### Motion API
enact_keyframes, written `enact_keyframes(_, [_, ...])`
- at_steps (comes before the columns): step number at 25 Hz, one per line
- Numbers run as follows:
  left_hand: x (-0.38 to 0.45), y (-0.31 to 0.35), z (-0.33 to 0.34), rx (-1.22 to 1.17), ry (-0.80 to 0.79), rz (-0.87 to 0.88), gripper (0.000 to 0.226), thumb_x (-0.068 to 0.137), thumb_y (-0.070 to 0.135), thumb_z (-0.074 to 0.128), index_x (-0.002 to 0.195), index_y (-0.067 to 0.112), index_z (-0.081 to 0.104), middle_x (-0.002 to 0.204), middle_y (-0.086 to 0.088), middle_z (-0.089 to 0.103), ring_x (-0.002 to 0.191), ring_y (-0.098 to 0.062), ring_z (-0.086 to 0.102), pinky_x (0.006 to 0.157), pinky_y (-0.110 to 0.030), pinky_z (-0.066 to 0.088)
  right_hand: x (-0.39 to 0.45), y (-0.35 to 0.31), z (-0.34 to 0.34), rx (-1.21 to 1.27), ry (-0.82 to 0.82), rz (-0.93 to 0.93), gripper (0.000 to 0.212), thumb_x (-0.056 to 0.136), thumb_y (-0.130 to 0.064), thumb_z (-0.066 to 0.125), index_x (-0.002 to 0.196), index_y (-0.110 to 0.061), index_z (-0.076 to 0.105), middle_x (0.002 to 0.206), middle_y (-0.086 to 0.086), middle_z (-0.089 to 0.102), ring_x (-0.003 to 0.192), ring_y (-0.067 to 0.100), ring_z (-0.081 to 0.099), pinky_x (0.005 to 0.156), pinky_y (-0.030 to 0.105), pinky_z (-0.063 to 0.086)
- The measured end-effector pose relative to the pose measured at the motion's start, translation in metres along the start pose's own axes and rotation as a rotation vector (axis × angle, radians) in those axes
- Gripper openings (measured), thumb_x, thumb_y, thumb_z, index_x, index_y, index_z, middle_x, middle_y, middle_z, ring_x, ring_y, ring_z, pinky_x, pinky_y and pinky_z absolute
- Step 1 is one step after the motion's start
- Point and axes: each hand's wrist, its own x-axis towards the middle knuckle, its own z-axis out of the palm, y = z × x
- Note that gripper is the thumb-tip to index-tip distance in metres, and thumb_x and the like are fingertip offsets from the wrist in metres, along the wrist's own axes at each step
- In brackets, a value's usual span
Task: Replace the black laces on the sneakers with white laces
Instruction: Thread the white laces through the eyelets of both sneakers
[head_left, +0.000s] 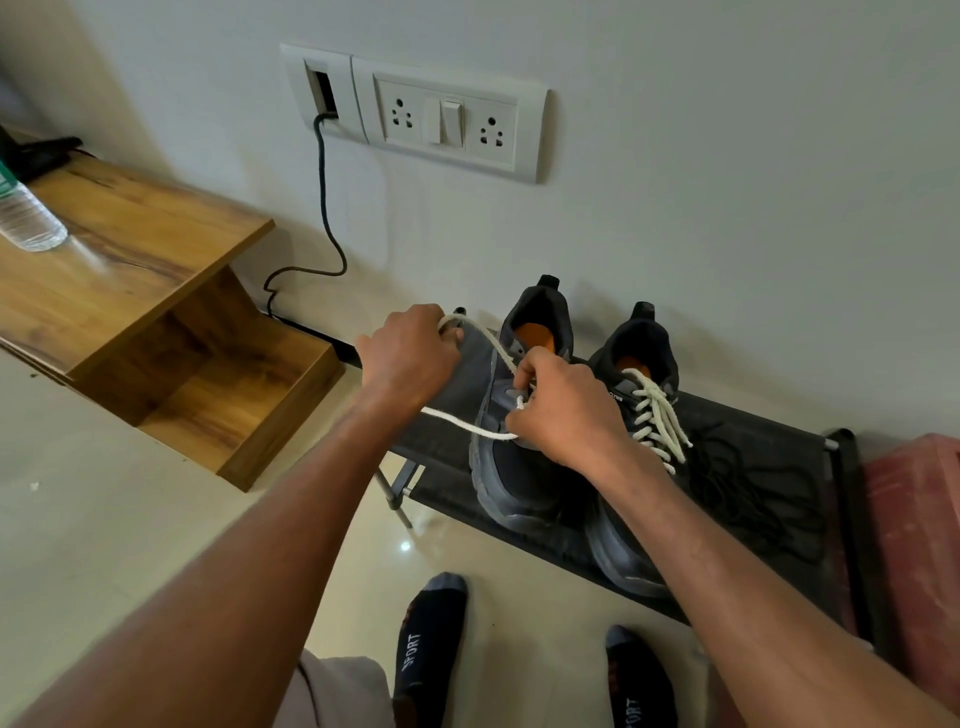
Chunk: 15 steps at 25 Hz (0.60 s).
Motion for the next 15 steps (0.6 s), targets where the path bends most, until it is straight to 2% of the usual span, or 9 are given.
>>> enact_keyframes(3, [-0.002,0.0,0.001,0.083,-0.112,-0.013,0.023,0.101,0.044,0.06,0.093,0.022,0.062,0.081,0.004,0.059,0.084,-0.021,0.057,0.095,-0.05,0.033,-0.006,0.006,0.003,-0.008,0.015,-0.028,0.024,0.088,-0.022,0.076,0.101,-0.029,0.057,0.097,-0.005,0.064,0.084,0.017,0.065,0.071,0.035,0.056])
enact_keyframes(5, [-0.003,0.002,0.001,0.069,-0.178,0.017,0.021,0.098,0.042,0.065,0.099,0.022,0.059,0.085,0.006,0.057,0.092,-0.021,0.057,0.099,-0.051,0.034,-0.01,0.006,0.006,-0.032,0.083,-0.101,0.016,0.094,-0.029,0.071,0.106,-0.028,0.061,0.102,-0.004,0.064,0.089,0.019,0.066,0.069,0.032,0.051])
enact_keyframes(8, [-0.007,0.009,0.002,0.022,-0.174,0.05,0.038,0.097,0.038,0.068,0.128,0.022,0.053,0.104,0.003,0.062,0.103,-0.021,0.059,0.102,-0.052,0.029,-0.013,0.003,0.008,-0.15,0.081,-0.154,0.027,0.101,-0.031,0.063,0.128,-0.032,0.064,0.119,-0.001,0.063,0.101,0.023,0.066,0.074,0.031,0.046])
enact_keyframes(10, [-0.007,0.013,0.002,-0.024,-0.152,0.07,0.055,0.097,0.036,0.07,0.144,0.024,0.043,0.113,0.0,0.062,0.11,-0.024,0.06,0.105,-0.053,0.029,-0.015,-0.001,0.007,-0.162,0.089,-0.142,0.028,0.102,-0.03,0.063,0.13,-0.032,0.066,0.124,0.0,0.063,0.104,0.023,0.065,0.079,0.032,0.046])
enact_keyframes(13, [-0.005,0.016,0.005,-0.049,-0.137,0.135,0.067,0.097,0.031,0.068,0.153,0.035,0.031,0.126,-0.003,0.061,0.118,-0.026,0.059,0.104,-0.055,0.031,-0.015,-0.006,0.007,-0.165,0.074,-0.158,0.021,0.102,-0.026,0.064,0.12,-0.032,0.073,0.117,-0.002,0.065,0.099,0.021,0.066,0.077,0.031,0.047])
enact_keyframes(15, [-0.003,0.016,0.009,-0.061,-0.157,0.142,0.062,0.099,0.029,0.066,0.151,0.035,0.034,0.128,-0.001,0.063,0.121,-0.027,0.059,0.105,-0.055,0.031,-0.014,-0.009,0.007,-0.19,0.052,-0.149,0.014,0.101,-0.029,0.063,0.109,-0.027,0.074,0.104,-0.003,0.067,0.087,0.02,0.066,0.07,0.03,0.045])
